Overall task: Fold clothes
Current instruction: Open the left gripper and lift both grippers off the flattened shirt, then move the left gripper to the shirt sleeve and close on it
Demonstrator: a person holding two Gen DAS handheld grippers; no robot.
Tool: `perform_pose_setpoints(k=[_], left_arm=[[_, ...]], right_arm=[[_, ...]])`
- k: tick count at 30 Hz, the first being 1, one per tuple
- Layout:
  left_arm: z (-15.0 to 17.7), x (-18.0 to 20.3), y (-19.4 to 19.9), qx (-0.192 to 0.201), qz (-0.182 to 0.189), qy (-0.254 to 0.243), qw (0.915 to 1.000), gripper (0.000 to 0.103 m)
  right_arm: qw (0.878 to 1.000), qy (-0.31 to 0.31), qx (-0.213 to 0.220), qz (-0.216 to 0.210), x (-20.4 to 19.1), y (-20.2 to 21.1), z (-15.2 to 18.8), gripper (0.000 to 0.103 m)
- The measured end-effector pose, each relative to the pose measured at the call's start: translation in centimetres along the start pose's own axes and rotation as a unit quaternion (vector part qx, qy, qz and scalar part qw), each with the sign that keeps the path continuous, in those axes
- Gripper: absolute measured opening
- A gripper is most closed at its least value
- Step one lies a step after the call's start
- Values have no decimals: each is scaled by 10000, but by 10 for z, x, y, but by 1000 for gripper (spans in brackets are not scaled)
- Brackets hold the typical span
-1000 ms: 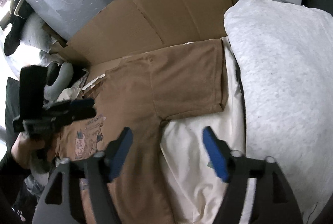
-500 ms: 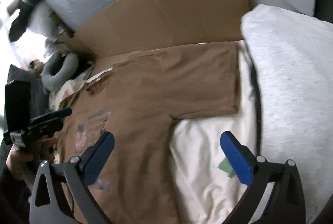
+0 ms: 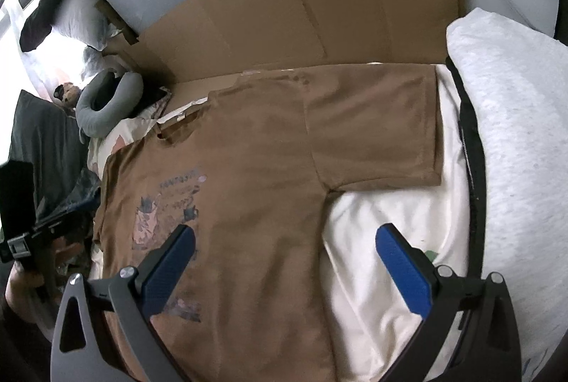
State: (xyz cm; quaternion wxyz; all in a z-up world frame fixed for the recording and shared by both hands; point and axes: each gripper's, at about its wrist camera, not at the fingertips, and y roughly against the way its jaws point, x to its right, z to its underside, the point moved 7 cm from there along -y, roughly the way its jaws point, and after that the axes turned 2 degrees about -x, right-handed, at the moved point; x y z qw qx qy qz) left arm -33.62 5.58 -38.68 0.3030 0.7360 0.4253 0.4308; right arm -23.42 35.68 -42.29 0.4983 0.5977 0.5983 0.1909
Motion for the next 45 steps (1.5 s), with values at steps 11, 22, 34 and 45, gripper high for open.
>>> perform_pose_setpoints(k=[11, 22, 34, 45], left_arm=[[19, -99, 72, 309, -644, 732, 9948, 103], [60, -195, 110, 267, -1644, 1051, 9804, 103], [72, -263, 101, 77, -2254, 1047, 9686, 100], [62, -320, 87, -146, -2457, 1135, 9626, 36]], right_arm=[[9985, 416, -288, -184, -48, -15, 5, 102], [9843, 1664, -547, -221, -110, -23, 22, 103], [9830, 1609, -849, -252, -111, -35, 28, 99], [9819, 1408, -1124, -589, -116, -41, 34, 73]])
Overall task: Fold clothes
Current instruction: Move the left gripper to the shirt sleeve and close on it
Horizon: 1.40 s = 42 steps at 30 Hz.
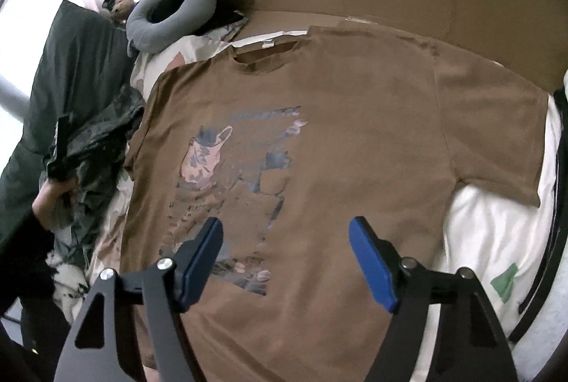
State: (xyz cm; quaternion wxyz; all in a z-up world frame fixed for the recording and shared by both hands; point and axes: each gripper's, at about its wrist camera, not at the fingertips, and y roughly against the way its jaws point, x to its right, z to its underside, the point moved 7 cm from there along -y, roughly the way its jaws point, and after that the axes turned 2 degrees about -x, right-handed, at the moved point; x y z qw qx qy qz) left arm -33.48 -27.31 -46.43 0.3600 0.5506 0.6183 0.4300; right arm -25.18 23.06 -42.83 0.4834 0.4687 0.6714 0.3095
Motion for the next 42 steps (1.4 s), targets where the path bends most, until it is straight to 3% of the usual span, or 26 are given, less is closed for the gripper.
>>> perform_pose_setpoints(k=[6, 16, 26, 27, 30, 42], left_arm=[[-9, -5, -17, -86, -152, -61, 9998, 30], [-17, -11, -51, -303, -382, 74, 9988, 30], [-13, -5, -67, -586, -196, 51, 9981, 27], [-14, -4, -66, -618, -117, 30, 9980, 15], [-18, -2, -58, -637, 67, 67, 9979, 6], [-55, -6, 24, -396, 96, -197, 9990, 6]], right_arm=[[9999, -56, -129, 19, 5, -6, 3, 73], [9995, -132, -271, -67, 6, -13, 9, 73], [9992, -154, -360, -58, 9, -18, 13, 73], [9992, -156, -362, -57, 10, -18, 14, 73], [9992, -201, -344, -41, 12, -17, 12, 73], [9994, -254, -232, -99, 16, -10, 11, 73]])
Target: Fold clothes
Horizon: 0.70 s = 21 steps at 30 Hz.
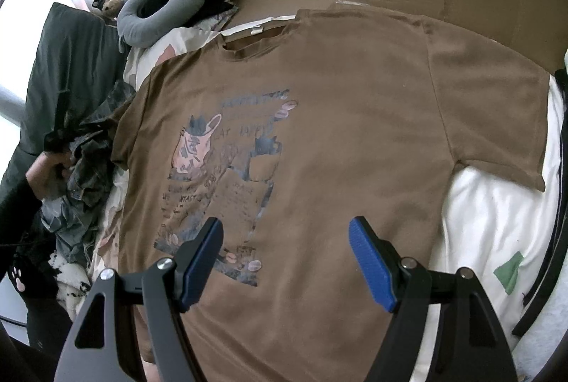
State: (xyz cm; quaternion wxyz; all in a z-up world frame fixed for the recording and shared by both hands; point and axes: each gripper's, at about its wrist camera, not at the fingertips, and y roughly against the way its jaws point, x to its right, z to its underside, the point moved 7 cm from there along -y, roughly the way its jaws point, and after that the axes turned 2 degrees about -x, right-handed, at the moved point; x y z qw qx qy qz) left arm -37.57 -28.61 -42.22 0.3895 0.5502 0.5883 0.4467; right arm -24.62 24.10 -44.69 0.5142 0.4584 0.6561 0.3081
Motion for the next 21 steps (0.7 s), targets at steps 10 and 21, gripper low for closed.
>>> perform_pose_setpoints(k=[10, 21], left_arm=[[-28, -21, 42, 70, -204, -105, 9997, 6], [-49, -9, 75, 46, -130, -192, 9997, 6]], right_arm=[[10000, -20, 37, -4, 3, 3, 1, 73], [10000, -23, 73, -2, 5, 6, -1, 73]])
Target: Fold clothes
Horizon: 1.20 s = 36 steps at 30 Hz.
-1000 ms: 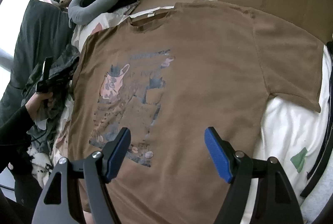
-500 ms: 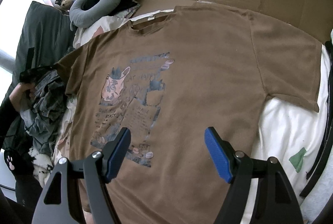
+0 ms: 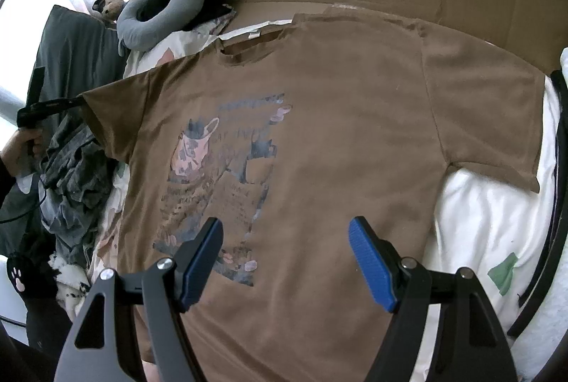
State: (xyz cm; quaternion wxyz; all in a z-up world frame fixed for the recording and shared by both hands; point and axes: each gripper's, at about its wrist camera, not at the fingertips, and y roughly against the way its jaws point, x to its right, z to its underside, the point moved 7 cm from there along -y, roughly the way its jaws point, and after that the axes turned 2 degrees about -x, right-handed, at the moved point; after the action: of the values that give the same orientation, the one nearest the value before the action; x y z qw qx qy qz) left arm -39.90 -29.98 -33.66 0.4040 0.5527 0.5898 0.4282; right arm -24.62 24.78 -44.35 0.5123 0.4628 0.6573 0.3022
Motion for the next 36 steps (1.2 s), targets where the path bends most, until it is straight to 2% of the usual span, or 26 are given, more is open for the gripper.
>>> perform_pose_setpoints(k=[12, 17, 22, 29, 34, 35, 36], left_arm=[[-8, -4, 13, -165, -220, 46, 9996, 6], [-1, -21, -7, -259, -218, 238, 9991, 6], [10, -26, -23, -351, -37, 385, 9986, 6], [23, -31, -44, -396, 29, 582, 9975, 6], [29, -29, -32, -245, 206, 749, 9967, 7], [30, -27, -27, -211, 262, 758, 9966, 8], [31, -26, -23, -181, 311, 765, 9964, 21]], right_arm=[[10000, -61, -7, -66, 3, -1, 6, 73], [10000, -45, -62, -31, 6, -2, 11, 73], [9999, -53, -108, -10, 7, -5, 12, 73], [9991, 329, -251, -47, -15, -10, 15, 73], [9957, 854, -363, 43, -50, -2, 14, 73], [9944, 985, -385, 68, -58, 0, 14, 73], [9929, 1115, -407, 93, -67, 3, 13, 73]])
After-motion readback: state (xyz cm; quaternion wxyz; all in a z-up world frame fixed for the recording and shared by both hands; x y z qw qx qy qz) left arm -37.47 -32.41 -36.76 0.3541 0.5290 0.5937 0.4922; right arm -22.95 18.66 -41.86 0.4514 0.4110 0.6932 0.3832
